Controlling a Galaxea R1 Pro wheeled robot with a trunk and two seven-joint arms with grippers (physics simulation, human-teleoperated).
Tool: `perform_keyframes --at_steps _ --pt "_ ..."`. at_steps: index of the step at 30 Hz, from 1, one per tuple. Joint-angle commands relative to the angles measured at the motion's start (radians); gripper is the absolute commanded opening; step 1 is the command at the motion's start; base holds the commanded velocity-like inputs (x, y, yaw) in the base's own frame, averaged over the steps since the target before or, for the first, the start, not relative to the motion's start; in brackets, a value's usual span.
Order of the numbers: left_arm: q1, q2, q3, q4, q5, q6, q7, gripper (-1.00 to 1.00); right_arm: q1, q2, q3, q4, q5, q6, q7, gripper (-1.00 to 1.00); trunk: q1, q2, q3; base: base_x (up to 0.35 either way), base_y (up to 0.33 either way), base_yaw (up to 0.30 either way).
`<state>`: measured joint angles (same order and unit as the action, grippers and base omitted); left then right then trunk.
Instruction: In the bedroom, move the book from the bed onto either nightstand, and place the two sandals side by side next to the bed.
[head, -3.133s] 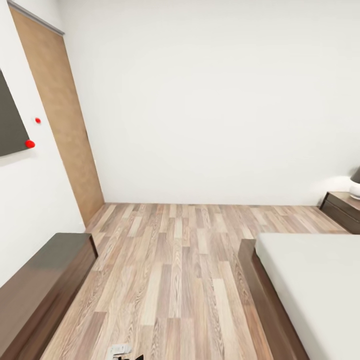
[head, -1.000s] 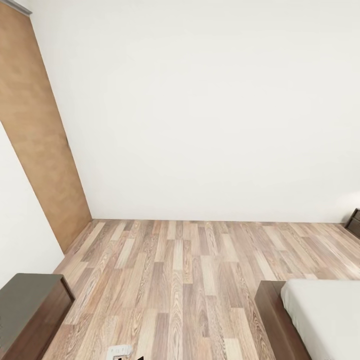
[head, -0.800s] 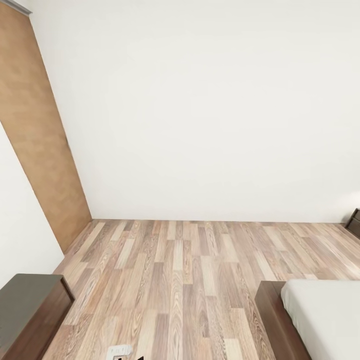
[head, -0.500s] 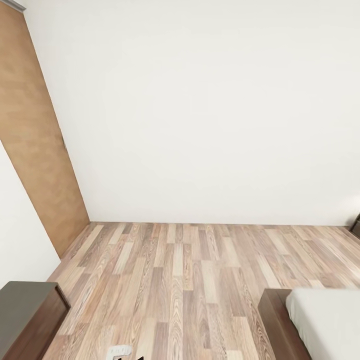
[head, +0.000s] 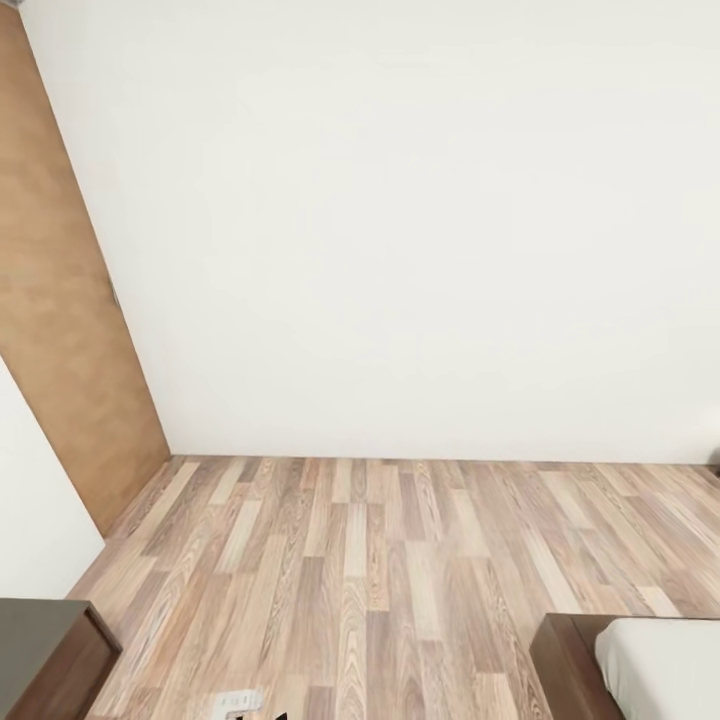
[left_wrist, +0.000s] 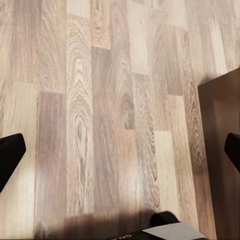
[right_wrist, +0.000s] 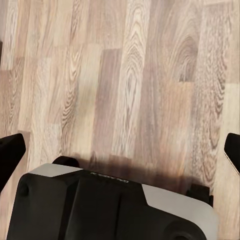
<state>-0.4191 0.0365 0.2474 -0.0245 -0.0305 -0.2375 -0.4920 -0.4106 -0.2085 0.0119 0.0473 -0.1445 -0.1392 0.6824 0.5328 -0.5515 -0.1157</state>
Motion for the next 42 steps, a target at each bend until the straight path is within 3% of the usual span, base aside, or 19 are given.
perform_keyframes --at_steps 1,42 --pt "-0.001 0.0 0.005 0.001 -0.003 -0.003 -0.004 1.0 -0.002 0.0 0.002 0.005 -0.007 -0.005 0.005 1.0 0.001 -0.002 -0.002 0.331 0.0 0.0" --pt "-0.001 0.0 0.004 0.001 -0.003 -0.003 -0.003 1.0 -0.002 0.0 0.002 0.005 -0.01 -0.005 0.005 1.0 0.001 -0.002 -0.002 0.331 0.0 0.0"
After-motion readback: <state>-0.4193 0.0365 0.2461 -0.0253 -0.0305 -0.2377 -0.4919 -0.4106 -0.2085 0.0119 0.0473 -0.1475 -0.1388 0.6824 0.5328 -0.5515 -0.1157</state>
